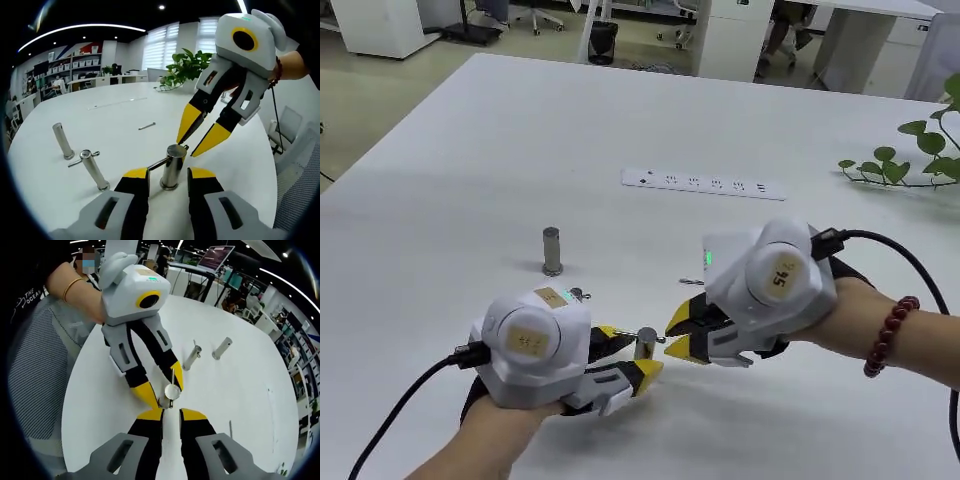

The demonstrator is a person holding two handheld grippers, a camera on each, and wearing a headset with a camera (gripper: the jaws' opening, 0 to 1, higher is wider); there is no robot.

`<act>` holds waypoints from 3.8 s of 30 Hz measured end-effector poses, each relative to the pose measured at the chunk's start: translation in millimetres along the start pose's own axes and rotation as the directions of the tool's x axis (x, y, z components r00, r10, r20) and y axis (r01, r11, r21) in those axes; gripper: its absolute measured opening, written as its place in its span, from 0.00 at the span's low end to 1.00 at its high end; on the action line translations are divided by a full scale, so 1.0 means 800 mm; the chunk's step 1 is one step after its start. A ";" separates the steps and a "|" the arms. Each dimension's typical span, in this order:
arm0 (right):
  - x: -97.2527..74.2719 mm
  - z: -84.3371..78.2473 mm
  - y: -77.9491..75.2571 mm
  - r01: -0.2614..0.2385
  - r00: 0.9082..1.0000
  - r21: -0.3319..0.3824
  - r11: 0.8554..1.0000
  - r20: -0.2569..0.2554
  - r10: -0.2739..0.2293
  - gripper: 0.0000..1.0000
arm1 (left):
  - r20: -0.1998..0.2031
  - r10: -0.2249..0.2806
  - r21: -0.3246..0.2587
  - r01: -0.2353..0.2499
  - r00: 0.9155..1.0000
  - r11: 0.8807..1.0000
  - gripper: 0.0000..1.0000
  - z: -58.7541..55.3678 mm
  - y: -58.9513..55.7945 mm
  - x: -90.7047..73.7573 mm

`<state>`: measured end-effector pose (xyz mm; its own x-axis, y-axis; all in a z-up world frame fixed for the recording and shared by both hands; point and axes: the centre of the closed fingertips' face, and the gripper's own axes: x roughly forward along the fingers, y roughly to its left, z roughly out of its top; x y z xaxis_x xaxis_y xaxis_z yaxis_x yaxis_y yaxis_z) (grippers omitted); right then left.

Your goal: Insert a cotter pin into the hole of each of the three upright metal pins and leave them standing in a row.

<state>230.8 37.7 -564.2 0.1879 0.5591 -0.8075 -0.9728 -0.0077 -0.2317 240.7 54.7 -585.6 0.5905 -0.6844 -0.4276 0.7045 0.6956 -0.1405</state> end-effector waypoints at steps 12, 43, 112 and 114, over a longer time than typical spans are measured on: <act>-0.004 0.023 -0.007 -0.038 0.992 0.203 0.978 0.124 0.013 0.16 | -0.029 0.003 0.002 -0.003 1.000 1.000 0.41 -0.004 0.000 -0.023; 0.025 0.027 0.003 -0.079 0.990 0.203 0.976 0.132 0.053 0.13 | 0.031 0.084 -0.043 -0.083 0.996 0.996 0.65 0.030 0.008 -0.087; 0.027 0.029 -0.041 -0.107 0.989 0.169 0.980 0.124 0.086 0.08 | 0.056 0.135 0.036 -0.137 0.989 0.990 0.99 0.037 0.028 -0.104; 0.028 0.029 -0.042 -0.110 0.988 0.167 0.980 0.122 0.090 0.08 | 0.056 0.135 0.034 -0.137 0.989 0.990 0.99 0.037 0.028 -0.104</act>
<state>264.8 69.7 -562.4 0.0816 0.6529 -0.7530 -0.9964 0.0696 -0.0477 219.1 120.5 -526.6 0.7017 -0.5952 -0.3917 0.6299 0.7751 -0.0495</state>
